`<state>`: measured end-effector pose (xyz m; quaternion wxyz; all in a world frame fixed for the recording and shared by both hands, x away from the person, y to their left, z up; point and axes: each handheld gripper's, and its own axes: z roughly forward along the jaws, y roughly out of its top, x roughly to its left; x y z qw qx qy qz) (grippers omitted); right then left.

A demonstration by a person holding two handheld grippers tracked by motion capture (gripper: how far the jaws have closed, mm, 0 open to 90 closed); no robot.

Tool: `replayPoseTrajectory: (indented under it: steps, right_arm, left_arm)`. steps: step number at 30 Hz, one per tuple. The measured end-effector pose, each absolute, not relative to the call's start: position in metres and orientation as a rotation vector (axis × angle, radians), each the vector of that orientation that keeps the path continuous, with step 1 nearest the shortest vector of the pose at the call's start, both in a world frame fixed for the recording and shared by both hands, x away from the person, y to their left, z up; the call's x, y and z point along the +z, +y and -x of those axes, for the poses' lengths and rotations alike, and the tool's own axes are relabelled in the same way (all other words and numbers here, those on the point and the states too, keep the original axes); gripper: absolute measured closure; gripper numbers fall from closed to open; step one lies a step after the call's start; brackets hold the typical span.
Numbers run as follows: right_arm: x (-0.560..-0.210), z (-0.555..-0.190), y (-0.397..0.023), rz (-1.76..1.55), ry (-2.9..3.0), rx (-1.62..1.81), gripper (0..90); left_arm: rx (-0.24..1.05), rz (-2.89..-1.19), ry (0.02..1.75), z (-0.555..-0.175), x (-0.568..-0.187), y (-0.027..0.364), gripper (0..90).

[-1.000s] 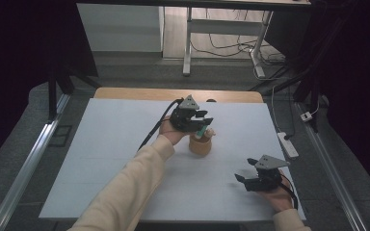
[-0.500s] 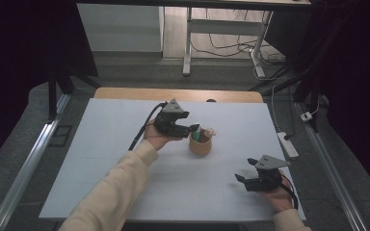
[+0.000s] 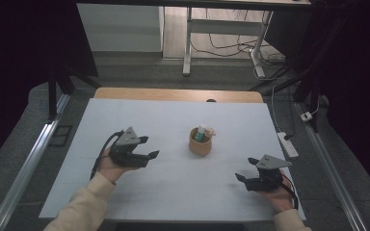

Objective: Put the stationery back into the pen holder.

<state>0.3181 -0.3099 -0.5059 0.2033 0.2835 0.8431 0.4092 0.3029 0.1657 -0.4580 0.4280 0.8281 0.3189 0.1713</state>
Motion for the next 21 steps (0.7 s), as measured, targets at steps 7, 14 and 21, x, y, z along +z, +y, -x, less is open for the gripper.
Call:
replayPoseTrajectory:
  steps: [7,14,21]
  right_arm:
    - [-0.503,-0.318,-0.31,-0.797,2.338,1.148,20.4]
    - [-0.502,-0.318,-0.312,-0.803,2.32,1.16,20.4]
    - [-0.498,-0.317,-0.312,-0.805,2.305,1.183,20.5]
  left_arm:
    - [0.432,-2.055,0.855,-0.273,-0.476,0.196,31.0]
    - [0.403,-2.053,0.889,-0.26,-0.494,0.21,30.6]
    - [0.405,-2.044,0.903,-0.259,-0.496,0.213,30.3]
